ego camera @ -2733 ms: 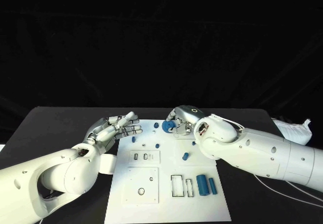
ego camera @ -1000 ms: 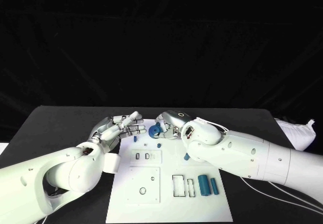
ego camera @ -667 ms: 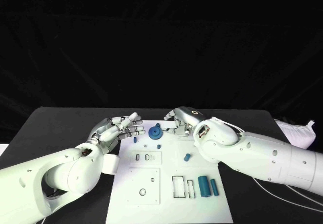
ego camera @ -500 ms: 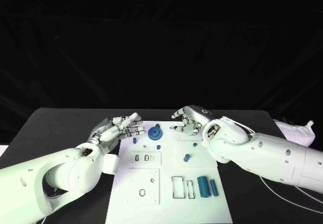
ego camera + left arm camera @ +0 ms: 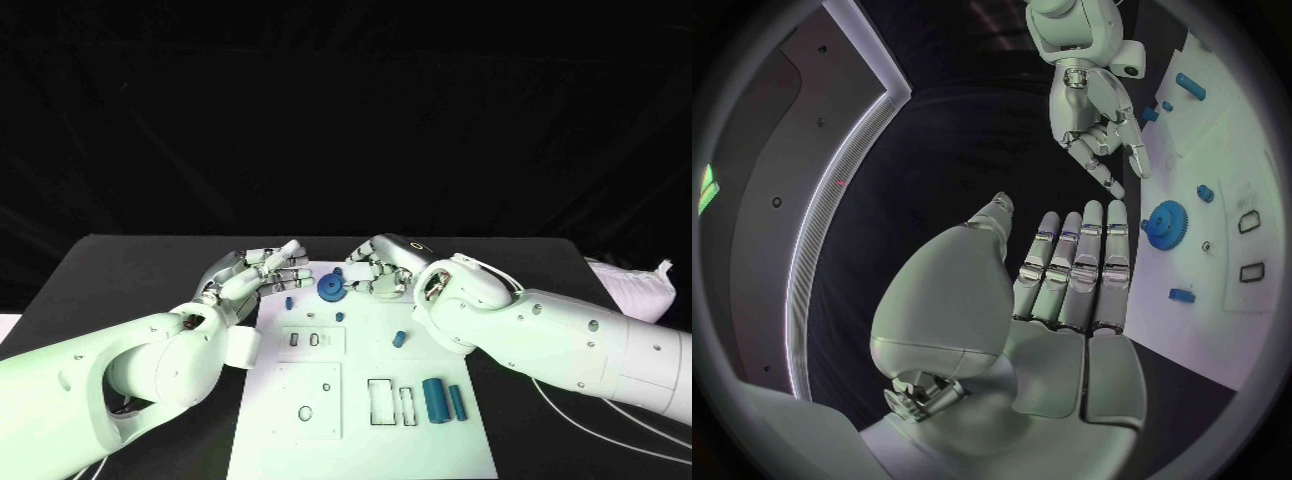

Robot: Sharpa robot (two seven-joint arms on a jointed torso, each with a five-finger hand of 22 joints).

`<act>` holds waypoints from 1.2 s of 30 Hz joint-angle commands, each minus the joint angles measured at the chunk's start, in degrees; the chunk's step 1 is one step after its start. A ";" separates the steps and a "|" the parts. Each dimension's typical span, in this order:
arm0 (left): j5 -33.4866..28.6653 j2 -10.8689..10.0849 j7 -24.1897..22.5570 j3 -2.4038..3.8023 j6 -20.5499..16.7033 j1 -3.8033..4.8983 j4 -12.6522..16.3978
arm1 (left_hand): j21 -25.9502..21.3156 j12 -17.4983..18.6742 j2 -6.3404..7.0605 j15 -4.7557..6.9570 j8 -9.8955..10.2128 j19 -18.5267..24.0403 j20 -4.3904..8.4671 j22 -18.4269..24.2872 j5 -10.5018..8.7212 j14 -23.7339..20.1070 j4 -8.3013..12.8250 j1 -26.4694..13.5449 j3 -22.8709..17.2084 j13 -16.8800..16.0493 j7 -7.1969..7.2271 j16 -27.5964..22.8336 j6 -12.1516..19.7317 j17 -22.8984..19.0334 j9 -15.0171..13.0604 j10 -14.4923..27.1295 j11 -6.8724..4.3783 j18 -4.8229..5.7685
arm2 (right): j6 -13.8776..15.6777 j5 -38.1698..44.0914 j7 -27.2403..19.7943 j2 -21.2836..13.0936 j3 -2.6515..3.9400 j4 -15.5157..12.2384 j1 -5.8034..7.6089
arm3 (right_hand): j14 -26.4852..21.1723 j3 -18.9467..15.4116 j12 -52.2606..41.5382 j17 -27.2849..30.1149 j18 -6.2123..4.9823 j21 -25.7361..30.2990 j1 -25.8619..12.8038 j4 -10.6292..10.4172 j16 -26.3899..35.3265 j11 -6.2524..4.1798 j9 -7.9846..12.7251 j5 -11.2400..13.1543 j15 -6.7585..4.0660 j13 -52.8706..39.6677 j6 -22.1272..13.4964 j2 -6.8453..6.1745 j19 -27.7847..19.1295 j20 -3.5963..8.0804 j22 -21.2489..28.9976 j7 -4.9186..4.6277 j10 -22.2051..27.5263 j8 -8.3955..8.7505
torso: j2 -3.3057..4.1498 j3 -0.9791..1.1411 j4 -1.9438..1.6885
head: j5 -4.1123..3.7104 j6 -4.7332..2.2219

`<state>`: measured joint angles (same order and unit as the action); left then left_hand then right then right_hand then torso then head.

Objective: Assemble the parts on the task board

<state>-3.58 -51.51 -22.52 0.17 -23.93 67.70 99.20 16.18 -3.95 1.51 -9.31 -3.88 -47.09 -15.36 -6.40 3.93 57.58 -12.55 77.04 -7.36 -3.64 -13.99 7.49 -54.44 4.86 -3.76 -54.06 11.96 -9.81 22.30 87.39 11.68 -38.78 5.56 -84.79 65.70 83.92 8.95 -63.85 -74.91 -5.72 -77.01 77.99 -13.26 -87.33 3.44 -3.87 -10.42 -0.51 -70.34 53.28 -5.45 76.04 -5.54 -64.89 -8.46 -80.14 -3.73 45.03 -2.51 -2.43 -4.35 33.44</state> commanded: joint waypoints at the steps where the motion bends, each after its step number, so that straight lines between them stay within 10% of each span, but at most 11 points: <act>1: 0.25 0.12 -0.43 0.02 1.16 0.03 0.00 | -0.25 0.21 -0.20 -0.09 0.22 0.11 -0.14 0.07 -0.24 -0.30 0.35 0.12 -0.07 0.03 -0.87 -0.24 0.35 -0.09 0.05 0.50 0.03 -0.57 | -4.10 1.56 0.99 1.26 -0.26 1.04 -0.17 | 5.06 -0.06 -0.34 -10.06 0.71 -0.24 0.66 0.38 -0.20 -0.15 0.09 0.16 -0.34 -0.11 -0.51 -0.05 0.26 0.20 -0.05 -0.03 -0.47 0.20 | -0.04 -0.05 -0.06 | 0.07 0.15; 18: 0.25 0.11 -0.67 0.03 1.26 0.03 -0.23 | -0.30 0.21 -0.22 -0.11 0.23 0.14 -0.17 0.13 -0.24 -0.34 0.39 0.10 -0.09 0.03 -0.89 -0.32 0.39 -0.12 0.05 0.56 0.05 -0.58 | -7.54 4.23 3.87 6.35 -0.82 5.26 -0.72 | 5.04 0.09 -0.53 -9.96 0.69 -0.23 0.77 0.67 -0.16 -0.42 0.09 0.13 -0.50 -0.33 -0.57 0.46 0.24 0.28 -0.03 0.36 -0.51 0.15 | -0.02 -0.04 -0.36 | 0.13 0.54; 36: 0.25 0.00 -0.79 0.03 1.83 0.03 -0.28 | -0.33 0.21 -0.16 -0.12 0.23 0.16 -0.18 0.16 -0.25 -0.35 0.45 0.13 -0.09 0.03 -0.89 -0.36 0.41 -0.13 0.05 0.58 0.05 -0.58 | -3.03 6.70 6.74 6.44 -0.93 4.80 -1.15 | 5.11 0.00 -1.23 -10.34 0.78 -0.41 0.61 0.97 -0.35 -0.14 0.08 -0.47 -0.43 -0.93 -0.59 0.65 0.43 0.35 -0.36 -0.15 -0.78 0.08 | -0.07 0.08 -0.17 | -0.12 0.77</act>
<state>-3.58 -51.57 -22.64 0.17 -23.49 67.68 98.87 16.18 -3.95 1.51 -9.31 -3.88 -47.09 -15.36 -6.29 3.93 57.58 -12.40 77.04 -7.51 -3.64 -13.99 7.49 -54.44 4.81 -3.76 -53.85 12.17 -9.81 17.12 92.75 17.55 -32.07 4.66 -79.86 64.69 84.14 8.94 -64.88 -74.94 -5.72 -77.23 78.36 -12.63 -87.32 3.14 -3.72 -10.67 -0.73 -71.15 52.29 -5.07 76.24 -5.33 -65.19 -8.60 -80.64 -3.73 45.02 -2.49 -2.56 -4.44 34.26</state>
